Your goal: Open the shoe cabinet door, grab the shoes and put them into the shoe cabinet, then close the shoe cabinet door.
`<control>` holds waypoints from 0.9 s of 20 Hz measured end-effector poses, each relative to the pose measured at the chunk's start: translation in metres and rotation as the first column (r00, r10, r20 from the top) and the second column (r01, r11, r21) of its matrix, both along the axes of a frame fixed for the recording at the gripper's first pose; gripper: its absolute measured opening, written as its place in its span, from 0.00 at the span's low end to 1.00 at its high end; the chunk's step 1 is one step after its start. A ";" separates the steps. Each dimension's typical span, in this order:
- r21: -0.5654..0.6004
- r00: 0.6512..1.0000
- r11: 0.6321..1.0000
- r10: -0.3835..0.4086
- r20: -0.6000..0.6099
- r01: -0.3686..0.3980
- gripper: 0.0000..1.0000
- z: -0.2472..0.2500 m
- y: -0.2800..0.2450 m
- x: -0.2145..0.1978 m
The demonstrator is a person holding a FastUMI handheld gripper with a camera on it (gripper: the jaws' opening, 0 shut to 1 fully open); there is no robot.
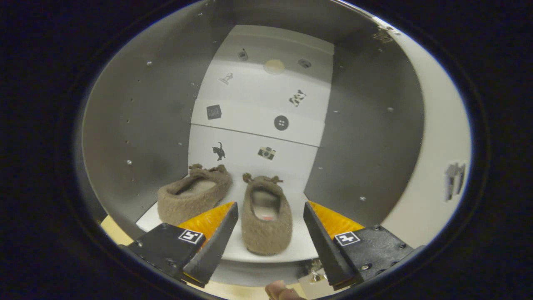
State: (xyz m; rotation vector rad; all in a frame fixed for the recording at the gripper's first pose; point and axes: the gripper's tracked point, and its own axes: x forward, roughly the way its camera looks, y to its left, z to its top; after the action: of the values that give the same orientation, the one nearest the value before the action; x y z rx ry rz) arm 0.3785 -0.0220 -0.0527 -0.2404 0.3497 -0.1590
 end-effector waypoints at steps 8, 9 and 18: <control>0.086 0.998 0.995 0.057 0.016 -0.058 1.00 0.038 -0.002 -0.118; 0.094 0.997 0.993 0.068 0.028 -0.070 1.00 0.041 -0.005 -0.131; 0.082 0.957 0.967 0.224 0.183 -0.241 1.00 0.081 -0.006 -0.269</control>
State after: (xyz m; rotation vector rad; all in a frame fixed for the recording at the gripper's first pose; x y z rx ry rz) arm 0.1093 -0.0283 0.0284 -0.1624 0.1541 0.0709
